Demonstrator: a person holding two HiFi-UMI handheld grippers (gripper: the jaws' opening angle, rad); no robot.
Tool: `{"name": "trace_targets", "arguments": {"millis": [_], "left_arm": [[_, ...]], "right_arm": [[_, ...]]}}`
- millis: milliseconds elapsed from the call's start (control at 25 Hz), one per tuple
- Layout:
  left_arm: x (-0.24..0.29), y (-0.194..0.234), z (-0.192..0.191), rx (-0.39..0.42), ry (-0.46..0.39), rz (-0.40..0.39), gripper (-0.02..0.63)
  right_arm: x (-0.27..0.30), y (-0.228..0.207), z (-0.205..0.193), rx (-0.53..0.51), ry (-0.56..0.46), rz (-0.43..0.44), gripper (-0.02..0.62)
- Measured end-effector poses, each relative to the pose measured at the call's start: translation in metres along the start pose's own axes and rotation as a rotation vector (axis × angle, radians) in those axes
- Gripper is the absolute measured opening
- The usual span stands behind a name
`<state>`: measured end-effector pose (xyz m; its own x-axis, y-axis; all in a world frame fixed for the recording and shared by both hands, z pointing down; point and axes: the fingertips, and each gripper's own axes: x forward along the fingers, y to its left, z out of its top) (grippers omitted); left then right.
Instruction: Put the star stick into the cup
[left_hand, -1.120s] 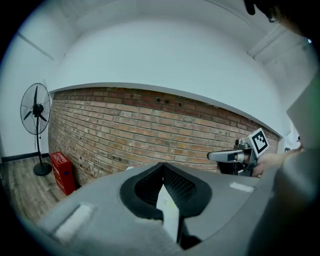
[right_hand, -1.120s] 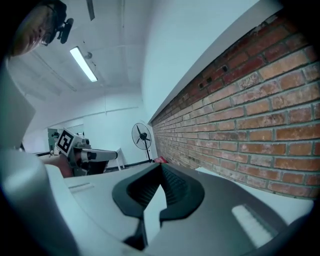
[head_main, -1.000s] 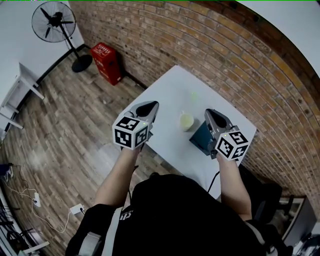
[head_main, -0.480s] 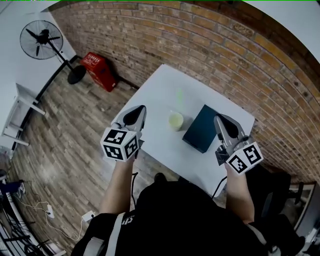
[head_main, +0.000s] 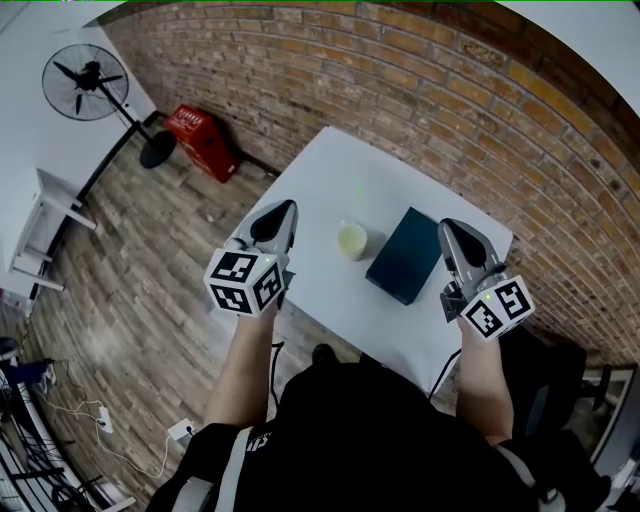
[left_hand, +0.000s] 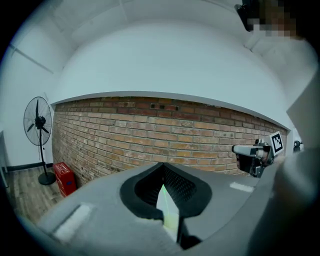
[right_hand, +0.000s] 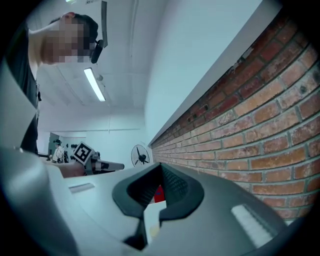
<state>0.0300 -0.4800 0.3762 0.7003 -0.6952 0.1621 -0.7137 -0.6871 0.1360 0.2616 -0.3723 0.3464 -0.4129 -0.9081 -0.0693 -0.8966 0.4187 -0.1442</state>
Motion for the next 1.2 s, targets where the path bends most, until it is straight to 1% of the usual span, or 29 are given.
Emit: {"name": "trace_targets", "arguments": {"millis": [200,520,840,1200], "left_arm": [[0.0,-0.002,-0.001,0.005,-0.001,0.009,0.006],[-0.003,0.0,0.002,0.006,-0.006,0.019,0.006],[-0.002,0.001,-0.003,0.001,0.006,0.016,0.006],[0.0,-0.003,-0.005,-0.001,0.009,0.009,0.006]], "right_arm": [[0.005,0.007,0.007,-0.022,-0.007,0.021,-0.002],[0.007,0.001,0.011,-0.057,0.016,-0.011,-0.002],[0.01,0.001,0.002,-0.054,0.039,-0.009,-0.002],[0.007,0.001,0.0,-0.046,0.04,-0.005,-0.002]]}}
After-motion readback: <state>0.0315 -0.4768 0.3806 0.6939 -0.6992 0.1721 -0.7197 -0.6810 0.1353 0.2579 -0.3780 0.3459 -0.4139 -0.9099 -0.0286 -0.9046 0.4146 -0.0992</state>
